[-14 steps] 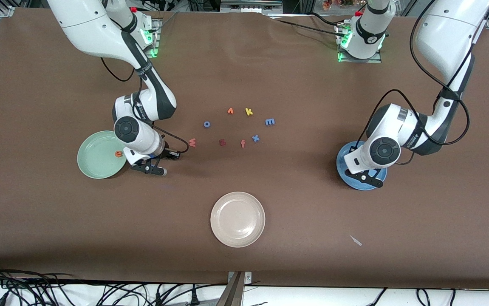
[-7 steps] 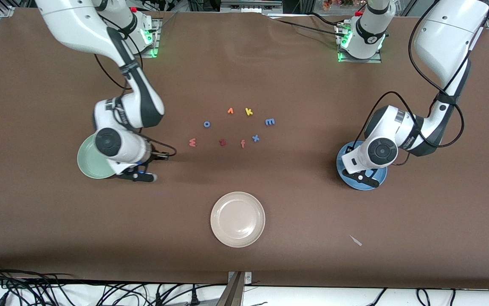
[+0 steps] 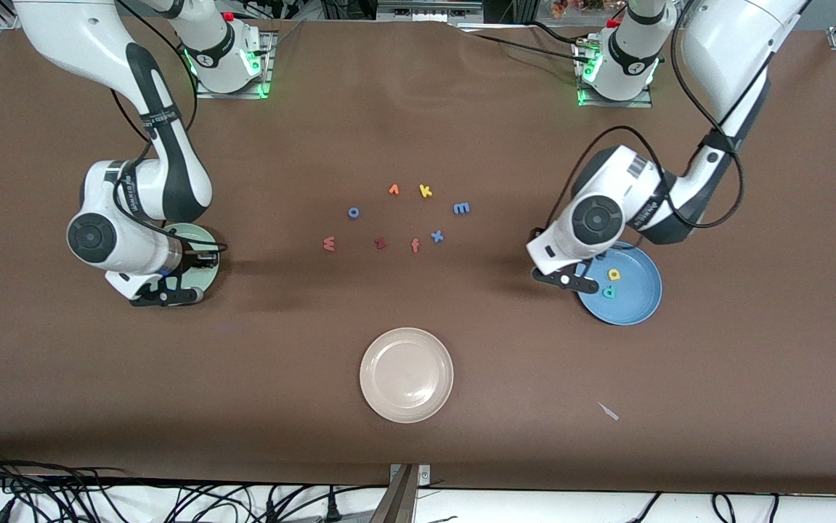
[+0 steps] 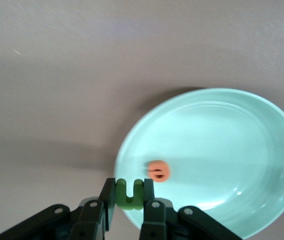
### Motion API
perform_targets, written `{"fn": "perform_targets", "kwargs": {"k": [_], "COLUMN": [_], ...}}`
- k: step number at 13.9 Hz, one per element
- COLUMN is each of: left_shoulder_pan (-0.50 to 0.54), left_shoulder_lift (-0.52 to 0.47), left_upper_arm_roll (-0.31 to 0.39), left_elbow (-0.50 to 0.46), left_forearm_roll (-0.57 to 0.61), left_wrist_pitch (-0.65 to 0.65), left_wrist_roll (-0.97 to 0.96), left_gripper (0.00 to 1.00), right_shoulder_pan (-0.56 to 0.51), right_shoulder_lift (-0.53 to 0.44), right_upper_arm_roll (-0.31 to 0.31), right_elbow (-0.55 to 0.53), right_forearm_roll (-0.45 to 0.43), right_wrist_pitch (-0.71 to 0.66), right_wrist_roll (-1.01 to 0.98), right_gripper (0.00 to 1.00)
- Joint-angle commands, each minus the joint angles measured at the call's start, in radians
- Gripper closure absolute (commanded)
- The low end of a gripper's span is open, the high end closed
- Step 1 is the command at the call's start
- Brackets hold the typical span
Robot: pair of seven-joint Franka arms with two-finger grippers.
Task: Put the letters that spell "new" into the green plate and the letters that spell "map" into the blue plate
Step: 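Drop the U on the green plate while the left gripper drops the yellow letter, then grasp the pink W with the right gripper while the left gripper grasps the blue E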
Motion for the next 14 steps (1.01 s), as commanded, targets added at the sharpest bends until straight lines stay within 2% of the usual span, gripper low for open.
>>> {"fn": "perform_targets", "kwargs": {"k": [1,2,3,4,8,10,12,14], "left_shoulder_pan": [-0.063,-0.1,-0.137,-0.163,-0.211,-0.228,-0.24,-0.262], "left_shoulder_lift": [0.0,0.017,0.028,0.039,0.078,0.078,0.078,0.08], "left_upper_arm_roll": [-0.013,-0.013,-0.013,-0.013,-0.013,-0.012,-0.012,-0.01], "left_elbow": [-0.011,-0.009,-0.009,-0.009,-0.021,-0.035,-0.037,-0.044], "left_forearm_roll": [-0.024,-0.024,-0.024,-0.024,-0.024,-0.024,-0.015,-0.008], "left_wrist_pitch": [-0.012,-0.006,0.003,0.015,0.108,0.171,0.217,0.231], "left_wrist_roll": [-0.255,-0.353,-0.471,-0.591,-1.011,-1.227,-1.465,-1.572], "left_gripper": [0.0,0.0,0.0,0.0,0.0,0.0,0.0,0.0], "right_shoulder_pan": [0.01,0.008,0.004,-0.002,0.01,0.052,0.094,0.12], "right_shoulder_lift": [-0.063,-0.057,-0.054,-0.054,-0.058,-0.06,-0.06,-0.06], "right_upper_arm_roll": [-0.034,-0.039,-0.042,-0.042,-0.034,-0.022,0.025,0.073], "right_elbow": [-0.178,-0.201,-0.195,-0.179,-0.035,-0.025,-0.024,-0.025], "right_forearm_roll": [-0.003,0.001,0.001,0.003,0.018,0.02,0.02,0.02], "right_wrist_pitch": [0.185,0.236,0.236,0.221,-0.027,-0.038,-0.028,0.003], "right_wrist_roll": [-0.101,-0.131,-0.147,-0.146,-0.115,-0.014,0.116,0.221], "right_gripper": [1.0,1.0,0.66,0.01,0.0,0.0,0.0,0.0]}}
